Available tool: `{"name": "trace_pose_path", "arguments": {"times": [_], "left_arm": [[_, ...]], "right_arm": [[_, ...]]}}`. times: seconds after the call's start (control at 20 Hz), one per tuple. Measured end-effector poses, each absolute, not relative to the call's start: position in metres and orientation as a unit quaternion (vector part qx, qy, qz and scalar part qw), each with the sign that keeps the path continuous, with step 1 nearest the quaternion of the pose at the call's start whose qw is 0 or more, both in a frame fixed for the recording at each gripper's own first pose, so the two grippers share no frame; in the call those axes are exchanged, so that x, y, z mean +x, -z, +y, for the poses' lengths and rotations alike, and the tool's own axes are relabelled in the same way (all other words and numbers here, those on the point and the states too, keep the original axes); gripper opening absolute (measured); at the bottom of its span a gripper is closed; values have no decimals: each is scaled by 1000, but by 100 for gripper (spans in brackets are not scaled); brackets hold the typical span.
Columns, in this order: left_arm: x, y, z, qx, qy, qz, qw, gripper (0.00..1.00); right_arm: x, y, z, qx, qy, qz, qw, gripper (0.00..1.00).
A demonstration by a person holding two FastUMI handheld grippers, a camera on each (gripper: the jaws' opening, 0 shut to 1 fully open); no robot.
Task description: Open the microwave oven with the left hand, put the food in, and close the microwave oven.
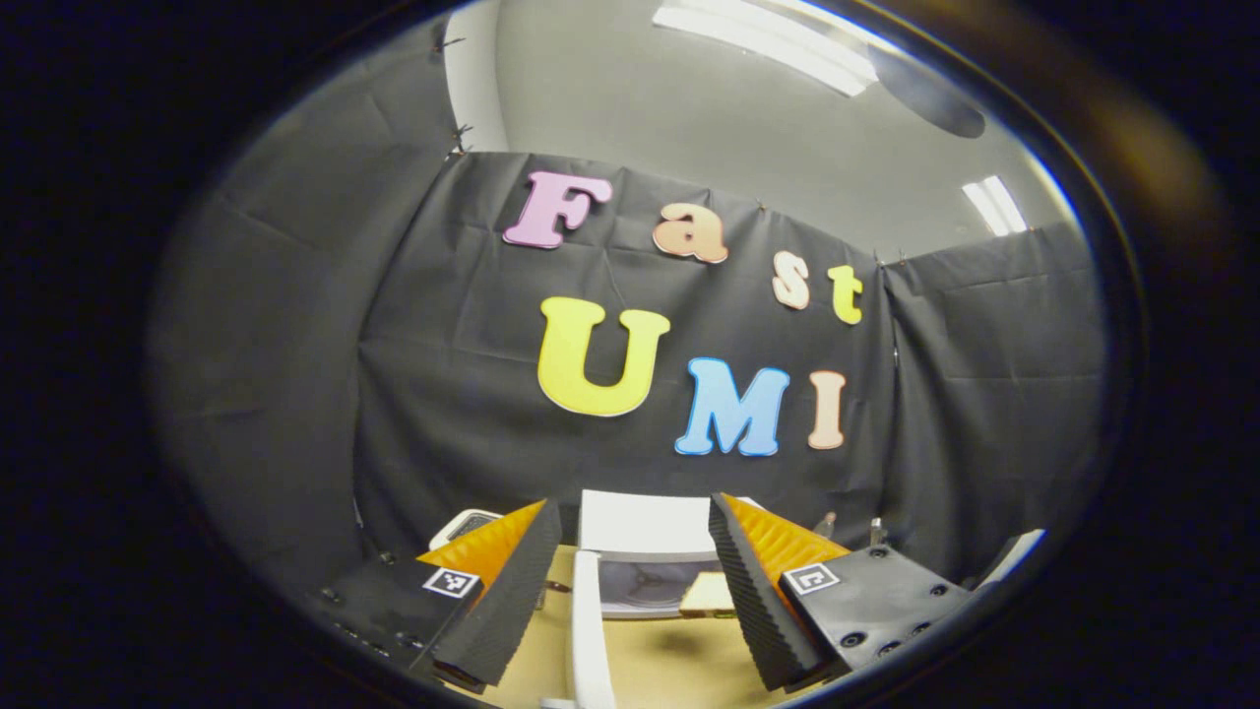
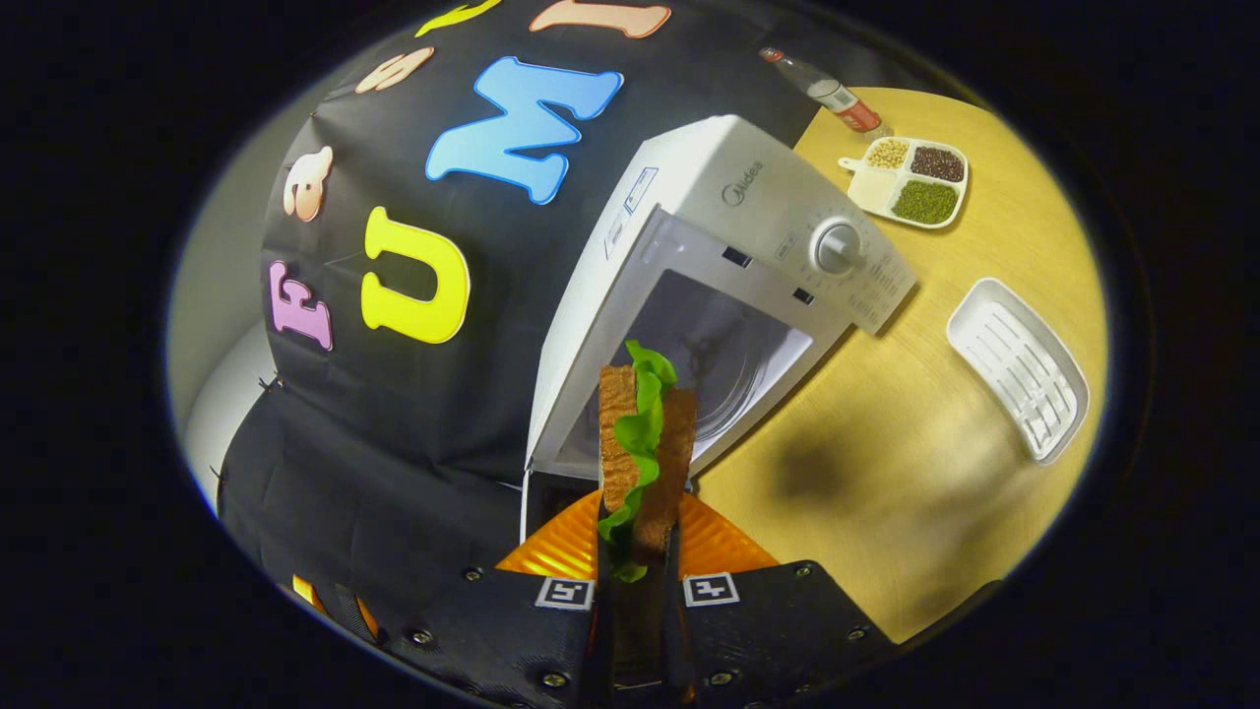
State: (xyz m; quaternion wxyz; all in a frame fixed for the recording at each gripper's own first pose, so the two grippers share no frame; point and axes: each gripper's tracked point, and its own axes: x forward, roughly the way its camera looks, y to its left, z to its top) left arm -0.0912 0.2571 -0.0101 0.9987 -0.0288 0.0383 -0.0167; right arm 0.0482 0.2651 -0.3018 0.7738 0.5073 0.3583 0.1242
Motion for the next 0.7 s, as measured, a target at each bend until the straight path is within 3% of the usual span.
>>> {"name": "trace_pose_path", "arguments": {"times": [0.2, 0.7], "left_arm": [[-101, -6, 282, -6, -15, 20, 1000, 96], [-102, 12, 313, 17, -28, 41, 999, 96]], "right_arm": [[78, 315, 287, 526, -107, 344, 770, 20], [169, 382, 330, 576, 16, 298, 761, 20]]}}
